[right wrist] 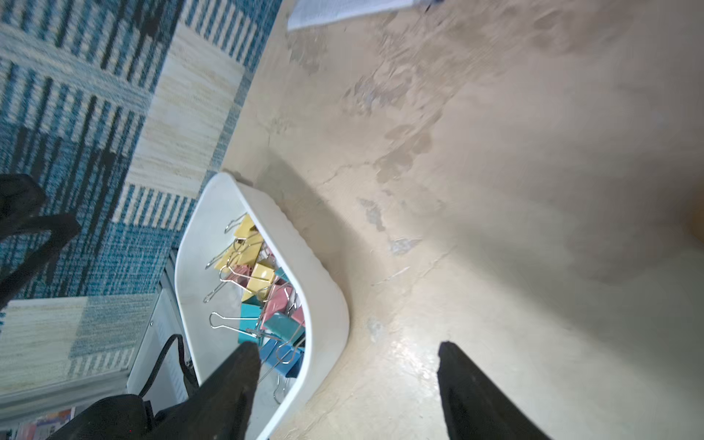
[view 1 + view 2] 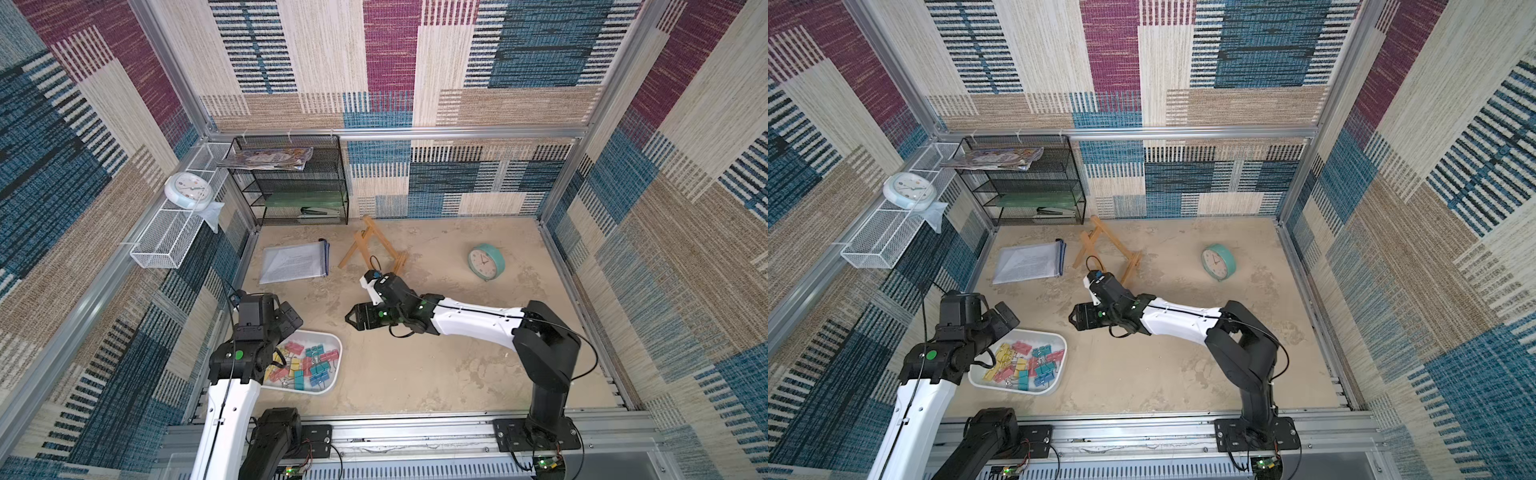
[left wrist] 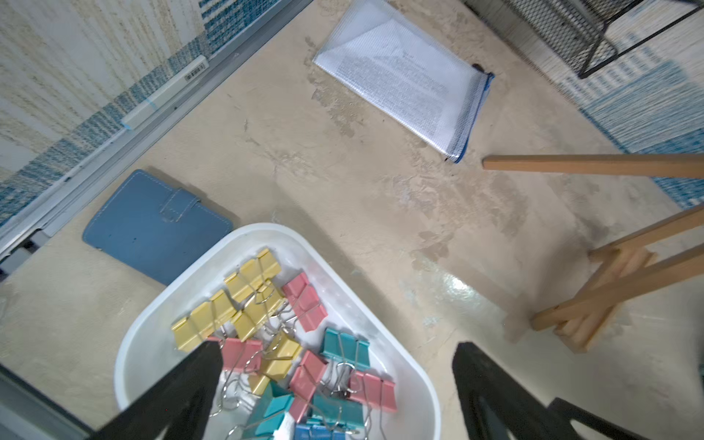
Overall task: Take out the binder clips from the storage box
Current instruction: Move the storage box to the center of the board.
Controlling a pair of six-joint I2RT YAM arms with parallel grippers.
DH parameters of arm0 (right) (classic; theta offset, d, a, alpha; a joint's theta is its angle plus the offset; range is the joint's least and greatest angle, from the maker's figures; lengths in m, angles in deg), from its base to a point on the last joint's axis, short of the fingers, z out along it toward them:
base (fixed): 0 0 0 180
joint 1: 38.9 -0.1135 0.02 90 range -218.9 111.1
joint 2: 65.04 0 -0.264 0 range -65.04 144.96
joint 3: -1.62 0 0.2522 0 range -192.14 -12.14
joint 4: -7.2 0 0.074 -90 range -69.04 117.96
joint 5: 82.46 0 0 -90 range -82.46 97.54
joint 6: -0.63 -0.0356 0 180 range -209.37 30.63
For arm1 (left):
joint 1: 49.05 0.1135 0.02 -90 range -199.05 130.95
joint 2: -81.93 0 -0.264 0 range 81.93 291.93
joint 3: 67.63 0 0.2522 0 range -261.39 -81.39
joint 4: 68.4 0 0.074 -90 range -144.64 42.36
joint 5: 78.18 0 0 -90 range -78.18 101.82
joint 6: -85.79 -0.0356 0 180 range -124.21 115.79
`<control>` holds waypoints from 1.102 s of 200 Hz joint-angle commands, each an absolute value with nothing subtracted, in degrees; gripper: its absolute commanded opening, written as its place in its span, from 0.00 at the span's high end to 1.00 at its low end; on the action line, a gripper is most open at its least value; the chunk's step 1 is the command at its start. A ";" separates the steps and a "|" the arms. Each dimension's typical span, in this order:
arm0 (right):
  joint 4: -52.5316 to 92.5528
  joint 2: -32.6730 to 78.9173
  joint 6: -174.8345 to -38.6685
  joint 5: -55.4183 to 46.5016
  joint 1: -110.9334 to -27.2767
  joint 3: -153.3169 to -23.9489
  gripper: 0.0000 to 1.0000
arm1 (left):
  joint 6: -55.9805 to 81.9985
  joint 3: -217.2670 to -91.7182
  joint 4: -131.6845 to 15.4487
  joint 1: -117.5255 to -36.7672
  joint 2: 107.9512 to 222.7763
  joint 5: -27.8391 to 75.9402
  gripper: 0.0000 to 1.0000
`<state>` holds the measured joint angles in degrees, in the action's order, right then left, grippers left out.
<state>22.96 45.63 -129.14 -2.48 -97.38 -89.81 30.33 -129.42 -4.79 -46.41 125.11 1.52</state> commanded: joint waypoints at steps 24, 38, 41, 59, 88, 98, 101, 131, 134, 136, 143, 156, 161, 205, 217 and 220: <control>31.73 53.61 -127.92 -0.98 -100.91 -97.38 0.23 | 27.19 -126.76 -3.35 -46.32 125.19 -0.76 0.01; 32.33 54.63 -127.33 -0.30 -101.38 -97.91 0.23 | 26.86 -126.86 -3.60 -46.33 125.17 -0.90 0.01; 32.37 54.82 -127.31 -0.24 -101.46 -97.91 0.23 | 26.84 -126.75 -3.74 -46.36 125.13 -1.12 0.01; 33.85 55.60 -127.15 1.15 -101.49 -97.86 0.24 | 26.71 -126.32 -4.34 -46.35 125.31 -1.21 0.01; 39.37 55.26 -127.27 8.34 -101.24 -98.25 0.24 | 27.03 -126.45 -4.31 -46.41 125.72 0.15 0.01; 40.53 54.39 -127.73 11.69 -101.22 -97.62 0.23 | 27.14 -126.56 -4.36 -46.32 125.79 0.38 0.01; 40.48 53.97 -127.76 12.46 -101.17 -97.24 0.23 | 27.06 -126.56 -4.36 -46.38 125.66 0.48 0.01; 39.01 48.60 -129.22 18.70 -100.14 -91.61 0.24 | 26.42 -126.89 -4.68 -46.33 124.79 3.72 0.01; 38.94 48.07 -129.43 19.26 -99.92 -90.99 0.24 | 26.37 -126.84 -4.87 -46.34 124.72 4.33 0.01; 38.90 47.81 -129.42 19.52 -99.79 -90.61 0.24 | 26.29 -126.76 -5.02 -46.37 124.62 4.76 0.01; 38.51 46.49 -129.13 20.20 -99.27 -89.23 0.24 | 26.15 -126.58 -5.59 -46.32 124.47 6.48 0.01; 37.99 44.21 -128.55 21.63 -98.22 -86.72 0.24 | 27.65 -126.12 -6.02 -46.33 124.90 7.86 0.01; 37.73 43.30 -128.44 22.07 -97.73 -85.77 0.24 | 28.10 -125.87 -6.33 -46.32 125.13 8.49 0.01; 35.15 36.27 -127.94 22.48 -92.18 -77.14 0.24 | 31.75 -123.56 -11.11 -46.55 130.49 19.64 0.01; 34.61 34.60 -127.71 21.88 -90.32 -75.22 0.24 | 33.32 -122.14 -14.13 -46.82 132.22 23.86 0.01; 34.54 34.30 -127.76 21.77 -89.93 -74.83 0.24 | 33.78 -121.72 -14.88 -46.85 132.67 24.85 0.01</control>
<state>35.81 36.65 -128.20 20.36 -92.35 -77.35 30.33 -123.50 -8.94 -46.52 130.34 14.83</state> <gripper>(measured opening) 0.758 0.988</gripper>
